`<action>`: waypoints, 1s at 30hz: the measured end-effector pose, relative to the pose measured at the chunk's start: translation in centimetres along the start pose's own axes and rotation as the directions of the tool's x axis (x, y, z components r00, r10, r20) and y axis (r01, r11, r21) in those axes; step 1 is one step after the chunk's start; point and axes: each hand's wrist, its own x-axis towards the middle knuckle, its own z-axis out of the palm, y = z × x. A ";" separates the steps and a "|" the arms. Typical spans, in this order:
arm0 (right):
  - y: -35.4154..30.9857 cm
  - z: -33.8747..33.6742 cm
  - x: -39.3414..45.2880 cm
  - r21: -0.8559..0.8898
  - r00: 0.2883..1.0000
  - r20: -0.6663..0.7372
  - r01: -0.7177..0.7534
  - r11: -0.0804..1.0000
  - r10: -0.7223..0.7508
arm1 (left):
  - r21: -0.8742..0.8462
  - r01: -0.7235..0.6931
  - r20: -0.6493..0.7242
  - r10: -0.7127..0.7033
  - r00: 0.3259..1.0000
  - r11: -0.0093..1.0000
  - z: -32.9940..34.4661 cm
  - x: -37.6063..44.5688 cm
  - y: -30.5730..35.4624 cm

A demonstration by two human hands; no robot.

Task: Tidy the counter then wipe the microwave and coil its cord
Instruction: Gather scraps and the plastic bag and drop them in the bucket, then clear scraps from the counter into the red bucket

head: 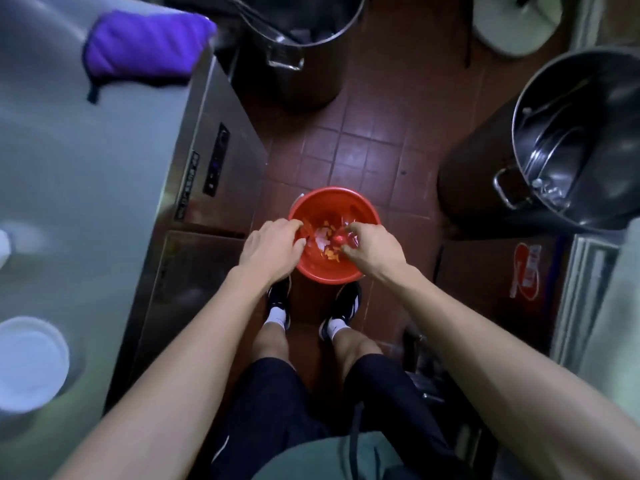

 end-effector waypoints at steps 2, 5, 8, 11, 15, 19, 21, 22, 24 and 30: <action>-1.7 -2.0 -1.2 -0.025 0.996 -0.047 0.074 0.997 -0.075 | -0.015 0.025 -0.054 -0.026 0.998 1.000 -1.5 -2.1 0.4; -4.3 -4.3 -2.7 -0.091 0.970 -0.123 0.201 0.975 -0.211 | -0.040 0.061 -0.144 -0.067 0.987 0.997 -3.4 -4.9 0.0; -7.0 -5.7 -4.0 -0.208 0.933 -0.128 0.306 0.929 -0.336 | -0.084 0.109 -0.226 -0.126 0.966 0.990 -4.5 -7.4 -1.0; -9.8 -6.5 -5.5 -0.290 0.898 -0.119 0.376 0.880 -0.423 | -0.154 0.175 -0.340 -0.218 0.915 0.972 -5.2 -10.4 -2.4; -13.6 -6.3 -8.2 -0.323 0.854 -0.120 0.448 0.833 -0.506 | -0.232 0.265 -0.449 -0.345 0.824 0.936 -5.7 -15.1 -4.6; -17.6 -4.5 -11.6 -0.289 0.796 -0.127 0.541 0.789 -0.592 | -0.287 0.300 -0.506 -0.410 0.759 0.910 -5.8 -20.3 -7.4; -19.7 -3.2 -13.6 -0.306 0.772 -0.092 0.579 0.756 -0.629 | -0.280 0.324 -0.529 -0.427 0.733 0.904 -5.5 -23.3 -9.3; -20.8 -2.5 -14.6 -0.306 0.761 -0.082 0.595 0.743 -0.643 | -0.276 0.336 -0.535 -0.435 0.724 0.900 -5.3 -24.9 -10.3; -23.0 -1.2 -16.6 -0.311 0.733 -0.074 0.628 0.714 -0.677 | -0.270 0.363 -0.541 -0.452 0.709 0.892 -4.7 -28.2 -12.3; -28.6 3.9 -23.5 -0.336 0.615 -0.019 0.739 0.584 -0.788 | -0.304 0.413 -0.567 -0.511 0.646 0.859 -1.6 -39.3 -17.0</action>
